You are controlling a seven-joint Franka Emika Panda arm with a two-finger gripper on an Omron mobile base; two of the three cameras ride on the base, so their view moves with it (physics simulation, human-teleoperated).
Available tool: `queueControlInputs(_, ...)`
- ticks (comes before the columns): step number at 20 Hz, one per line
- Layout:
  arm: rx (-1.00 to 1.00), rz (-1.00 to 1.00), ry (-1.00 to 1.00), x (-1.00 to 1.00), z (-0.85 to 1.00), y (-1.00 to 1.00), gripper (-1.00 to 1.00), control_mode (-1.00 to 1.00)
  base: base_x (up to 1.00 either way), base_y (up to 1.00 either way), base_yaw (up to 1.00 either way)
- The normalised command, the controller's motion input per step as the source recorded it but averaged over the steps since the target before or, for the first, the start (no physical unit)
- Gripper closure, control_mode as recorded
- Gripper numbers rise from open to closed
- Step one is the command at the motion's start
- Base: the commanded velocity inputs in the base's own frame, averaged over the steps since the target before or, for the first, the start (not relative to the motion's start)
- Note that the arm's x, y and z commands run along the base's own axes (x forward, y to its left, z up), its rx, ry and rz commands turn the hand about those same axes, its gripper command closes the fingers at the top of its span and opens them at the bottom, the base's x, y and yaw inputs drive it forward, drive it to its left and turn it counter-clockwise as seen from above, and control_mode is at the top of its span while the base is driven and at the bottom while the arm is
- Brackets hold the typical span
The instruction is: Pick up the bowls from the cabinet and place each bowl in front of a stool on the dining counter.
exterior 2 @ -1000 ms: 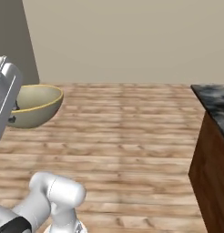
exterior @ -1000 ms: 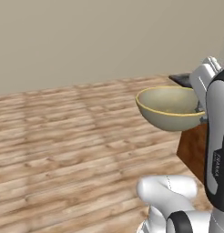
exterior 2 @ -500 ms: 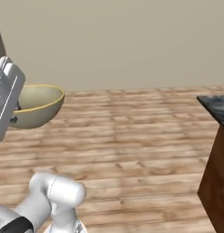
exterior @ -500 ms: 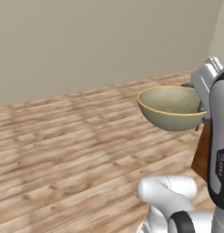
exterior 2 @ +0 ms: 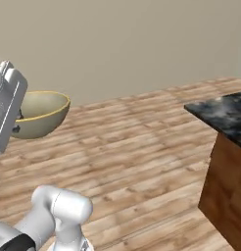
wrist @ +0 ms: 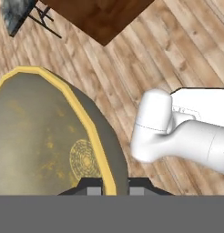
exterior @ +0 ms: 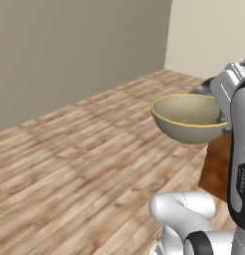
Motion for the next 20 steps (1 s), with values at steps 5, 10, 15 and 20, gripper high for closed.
queueControlInputs(5, 0.00, 0.00, 0.00, 0.00, 0.00, 0.00, 1.00, 1.00, 0.82, 0.83, -0.63)
queueControlInputs(10, 0.00, 0.00, 0.00, 0.00, 0.00, 0.00, 1.00, 1.00, 0.84, 0.86, -0.63)
queueControlInputs(15, 0.00, 0.00, 0.00, 0.00, 0.00, 0.00, 1.00, 1.00, 0.83, 0.87, -0.63)
queueControlInputs(20, 0.00, 0.00, 0.00, 0.00, 0.00, 0.00, 1.00, 1.00, 0.80, 0.95, -0.61)
